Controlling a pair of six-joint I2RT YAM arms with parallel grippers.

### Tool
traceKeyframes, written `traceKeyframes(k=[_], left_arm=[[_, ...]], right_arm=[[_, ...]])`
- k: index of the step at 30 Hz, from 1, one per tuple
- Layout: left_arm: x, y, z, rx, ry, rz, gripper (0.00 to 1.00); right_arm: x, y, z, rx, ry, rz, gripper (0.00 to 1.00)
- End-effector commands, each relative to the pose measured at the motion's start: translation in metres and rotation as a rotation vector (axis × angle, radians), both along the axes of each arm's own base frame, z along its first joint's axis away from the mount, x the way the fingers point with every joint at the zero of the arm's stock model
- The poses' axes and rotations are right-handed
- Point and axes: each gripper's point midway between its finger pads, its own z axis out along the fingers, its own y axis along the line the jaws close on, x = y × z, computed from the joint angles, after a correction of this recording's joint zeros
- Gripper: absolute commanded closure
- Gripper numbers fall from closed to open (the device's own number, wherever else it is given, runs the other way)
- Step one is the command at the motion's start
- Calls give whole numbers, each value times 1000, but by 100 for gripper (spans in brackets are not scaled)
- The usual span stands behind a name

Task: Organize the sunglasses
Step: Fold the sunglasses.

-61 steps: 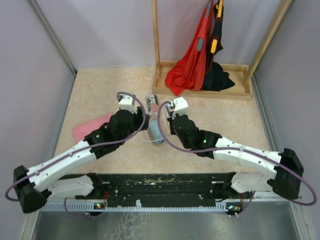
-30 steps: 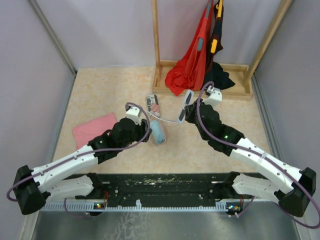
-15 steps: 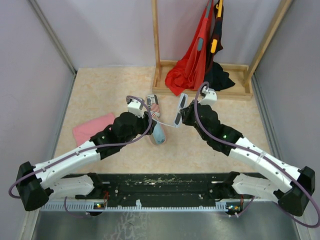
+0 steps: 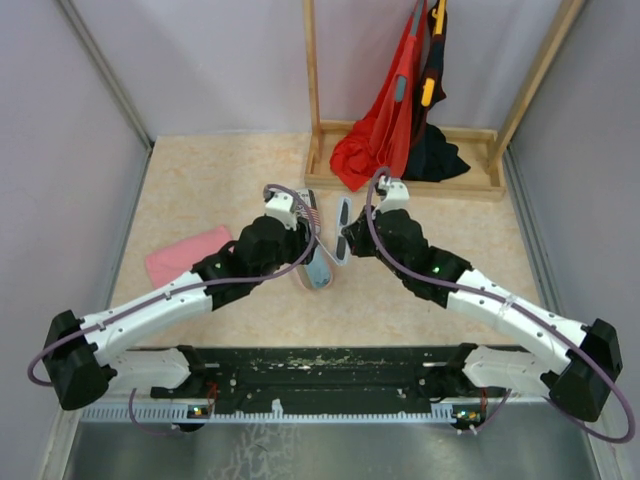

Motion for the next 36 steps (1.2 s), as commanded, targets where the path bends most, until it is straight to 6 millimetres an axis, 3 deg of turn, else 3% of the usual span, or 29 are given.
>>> traceKeyframes(k=[1, 12, 24, 27, 31, 36], left_arm=[[4, -5, 10, -6, -8, 5, 45], [6, -11, 2, 5, 18, 5, 45], [9, -16, -7, 25, 40, -3, 44], [9, -11, -5, 33, 35, 16, 43], [10, 11, -4, 29, 26, 73, 40], [17, 40, -23, -65, 84, 120, 37]], right_arm=[[-4, 24, 18, 31, -62, 96, 100], [-14, 52, 11, 10, -43, 209, 100], [-18, 59, 11, 4, -53, 215, 100], [-12, 42, 2, -55, -41, 139, 100], [-3, 1, -8, -142, -21, 10, 100], [-1, -36, -23, -157, 26, -51, 100]])
